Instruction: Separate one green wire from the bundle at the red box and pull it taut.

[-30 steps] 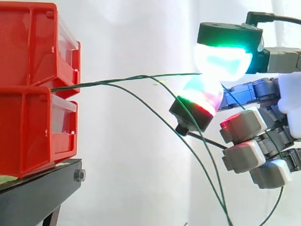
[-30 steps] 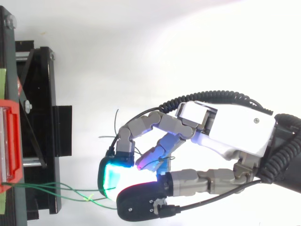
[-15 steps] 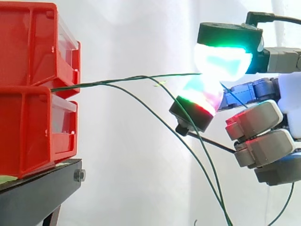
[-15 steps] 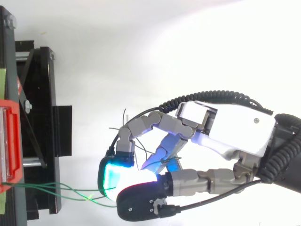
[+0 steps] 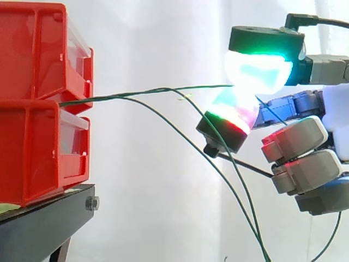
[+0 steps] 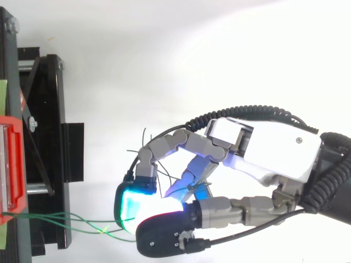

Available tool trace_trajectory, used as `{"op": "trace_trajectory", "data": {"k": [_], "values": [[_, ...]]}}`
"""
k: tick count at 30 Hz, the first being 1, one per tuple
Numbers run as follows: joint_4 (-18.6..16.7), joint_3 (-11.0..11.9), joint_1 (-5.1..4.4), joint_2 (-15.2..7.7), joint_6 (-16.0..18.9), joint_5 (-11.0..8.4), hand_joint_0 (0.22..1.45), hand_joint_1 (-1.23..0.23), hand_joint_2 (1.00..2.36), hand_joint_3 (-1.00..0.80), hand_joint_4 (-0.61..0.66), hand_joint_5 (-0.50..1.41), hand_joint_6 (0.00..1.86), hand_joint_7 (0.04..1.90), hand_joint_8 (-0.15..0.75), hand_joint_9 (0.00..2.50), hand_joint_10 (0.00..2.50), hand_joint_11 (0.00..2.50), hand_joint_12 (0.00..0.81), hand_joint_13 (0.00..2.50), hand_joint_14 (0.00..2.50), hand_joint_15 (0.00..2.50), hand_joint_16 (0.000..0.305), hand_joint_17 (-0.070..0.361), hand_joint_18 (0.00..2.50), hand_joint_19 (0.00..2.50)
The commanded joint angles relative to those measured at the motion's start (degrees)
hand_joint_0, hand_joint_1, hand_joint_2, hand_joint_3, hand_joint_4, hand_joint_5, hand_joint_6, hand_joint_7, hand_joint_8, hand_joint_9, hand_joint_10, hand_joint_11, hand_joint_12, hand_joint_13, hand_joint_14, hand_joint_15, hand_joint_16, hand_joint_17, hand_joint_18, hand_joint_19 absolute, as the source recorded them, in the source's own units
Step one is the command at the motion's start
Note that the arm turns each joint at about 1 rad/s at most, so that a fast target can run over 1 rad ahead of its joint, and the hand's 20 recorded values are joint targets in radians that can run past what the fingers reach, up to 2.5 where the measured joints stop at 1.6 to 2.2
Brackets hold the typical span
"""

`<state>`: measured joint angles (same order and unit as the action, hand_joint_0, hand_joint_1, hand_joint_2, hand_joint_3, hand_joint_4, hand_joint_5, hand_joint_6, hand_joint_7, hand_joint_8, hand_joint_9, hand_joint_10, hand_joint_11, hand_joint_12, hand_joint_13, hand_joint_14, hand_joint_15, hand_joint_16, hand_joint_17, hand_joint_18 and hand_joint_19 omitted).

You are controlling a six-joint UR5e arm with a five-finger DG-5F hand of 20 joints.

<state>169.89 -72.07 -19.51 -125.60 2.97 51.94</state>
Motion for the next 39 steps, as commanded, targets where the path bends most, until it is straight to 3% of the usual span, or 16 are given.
{"op": "trace_trajectory", "data": {"k": [1,39], "values": [[0.0,0.0,0.0,0.0,0.02,0.0,0.57,-0.67,1.02,-0.14,0.06,-0.11,0.87,1.06,0.311,1.24,0.02,1.34,0.344,1.21,0.01,1.41,0.043,0.096,1.12,1.31],[0.0,0.0,0.0,0.0,0.02,0.0,0.57,-0.67,1.02,-0.14,0.05,-0.11,0.88,1.05,0.303,1.25,0.02,1.32,0.342,1.19,0.02,1.36,0.042,0.094,1.1,1.32]]}}
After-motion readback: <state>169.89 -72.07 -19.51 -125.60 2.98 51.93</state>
